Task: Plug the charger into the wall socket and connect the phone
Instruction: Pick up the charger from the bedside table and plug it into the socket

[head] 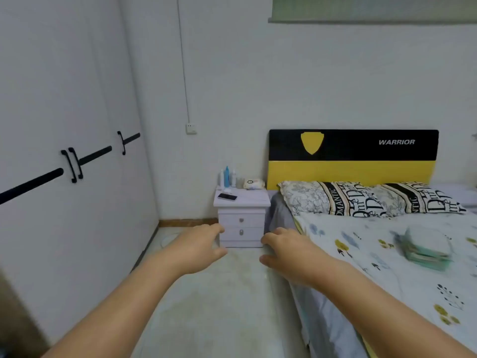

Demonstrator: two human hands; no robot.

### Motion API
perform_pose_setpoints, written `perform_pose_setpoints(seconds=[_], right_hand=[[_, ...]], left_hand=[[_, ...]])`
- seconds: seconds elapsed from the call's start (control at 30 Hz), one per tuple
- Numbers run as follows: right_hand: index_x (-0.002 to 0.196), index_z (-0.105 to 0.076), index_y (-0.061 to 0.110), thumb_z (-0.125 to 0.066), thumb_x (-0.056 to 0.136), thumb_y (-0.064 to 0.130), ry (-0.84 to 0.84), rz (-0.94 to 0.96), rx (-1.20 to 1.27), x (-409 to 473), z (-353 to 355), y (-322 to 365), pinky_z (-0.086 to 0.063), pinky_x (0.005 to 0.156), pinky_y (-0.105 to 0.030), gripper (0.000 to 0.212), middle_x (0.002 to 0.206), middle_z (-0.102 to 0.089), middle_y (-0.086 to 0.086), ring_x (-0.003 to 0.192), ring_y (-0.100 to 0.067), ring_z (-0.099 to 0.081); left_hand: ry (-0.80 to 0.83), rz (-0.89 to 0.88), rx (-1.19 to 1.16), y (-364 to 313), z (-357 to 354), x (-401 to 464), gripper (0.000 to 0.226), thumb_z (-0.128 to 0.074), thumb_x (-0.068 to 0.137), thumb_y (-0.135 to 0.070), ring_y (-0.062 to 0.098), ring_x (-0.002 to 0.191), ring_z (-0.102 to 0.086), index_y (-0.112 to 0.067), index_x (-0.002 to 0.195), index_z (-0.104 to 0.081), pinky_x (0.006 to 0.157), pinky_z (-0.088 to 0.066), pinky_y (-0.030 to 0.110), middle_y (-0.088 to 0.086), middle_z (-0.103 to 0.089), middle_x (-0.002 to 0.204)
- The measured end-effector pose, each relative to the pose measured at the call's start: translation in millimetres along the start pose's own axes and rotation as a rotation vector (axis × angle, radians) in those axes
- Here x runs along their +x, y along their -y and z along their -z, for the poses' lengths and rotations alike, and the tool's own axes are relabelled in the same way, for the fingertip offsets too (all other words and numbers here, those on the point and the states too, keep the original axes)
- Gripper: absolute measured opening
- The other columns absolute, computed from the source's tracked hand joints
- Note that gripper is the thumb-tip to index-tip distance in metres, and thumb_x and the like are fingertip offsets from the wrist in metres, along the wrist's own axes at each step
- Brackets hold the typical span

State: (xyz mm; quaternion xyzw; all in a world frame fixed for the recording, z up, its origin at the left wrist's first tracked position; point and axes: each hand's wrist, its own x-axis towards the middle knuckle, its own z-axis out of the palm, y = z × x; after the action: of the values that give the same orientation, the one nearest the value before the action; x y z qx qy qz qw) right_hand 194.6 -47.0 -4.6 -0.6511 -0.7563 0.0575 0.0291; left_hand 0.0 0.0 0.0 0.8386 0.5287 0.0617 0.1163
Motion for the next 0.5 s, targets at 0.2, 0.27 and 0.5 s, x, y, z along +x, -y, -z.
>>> perform_pose_setpoints(seconds=[0.2, 0.27, 0.5], right_hand=[[0.129, -0.046, 0.019, -0.046, 0.090, 0.042, 0.042, -0.058, -0.007, 45.4, -6.3, 2.6, -0.041, 0.096, -0.043, 0.046, 0.126, -0.050, -0.012, 0.117, -0.032, -0.045], [0.128, -0.047, 0.019, -0.046, 0.090, 0.041, 0.045, -0.059, -0.019, 58.4, -5.5, 0.9, -0.042, 0.095, -0.043, 0.045, 0.124, -0.051, -0.012, 0.116, -0.032, -0.046], [0.124, -0.048, 0.016, -0.047, 0.089, 0.041, 0.057, -0.048, -0.014, 112.9, -5.4, -23.4, -0.043, 0.094, -0.043, 0.043, 0.121, -0.053, -0.012, 0.112, -0.031, -0.048]], left_hand=[[0.044, -0.010, 0.009, 32.3, -2.2, 42.2, 0.054, -0.049, 0.088, -0.039, 0.023, 0.124, -0.046, -0.019, 0.137, -0.035, 0.103, -0.038, 0.033, 0.005, -0.048, 0.138], [0.048, -0.017, 0.003, 37.9, -2.7, 54.3, 0.054, -0.049, 0.088, -0.038, 0.022, 0.125, -0.046, -0.019, 0.137, -0.035, 0.104, -0.038, 0.032, 0.005, -0.048, 0.138], [0.046, 0.003, 0.007, 52.1, 0.8, 107.4, 0.053, -0.049, 0.088, -0.039, 0.021, 0.122, -0.048, -0.021, 0.136, -0.037, 0.102, -0.040, 0.033, 0.005, -0.050, 0.135]])
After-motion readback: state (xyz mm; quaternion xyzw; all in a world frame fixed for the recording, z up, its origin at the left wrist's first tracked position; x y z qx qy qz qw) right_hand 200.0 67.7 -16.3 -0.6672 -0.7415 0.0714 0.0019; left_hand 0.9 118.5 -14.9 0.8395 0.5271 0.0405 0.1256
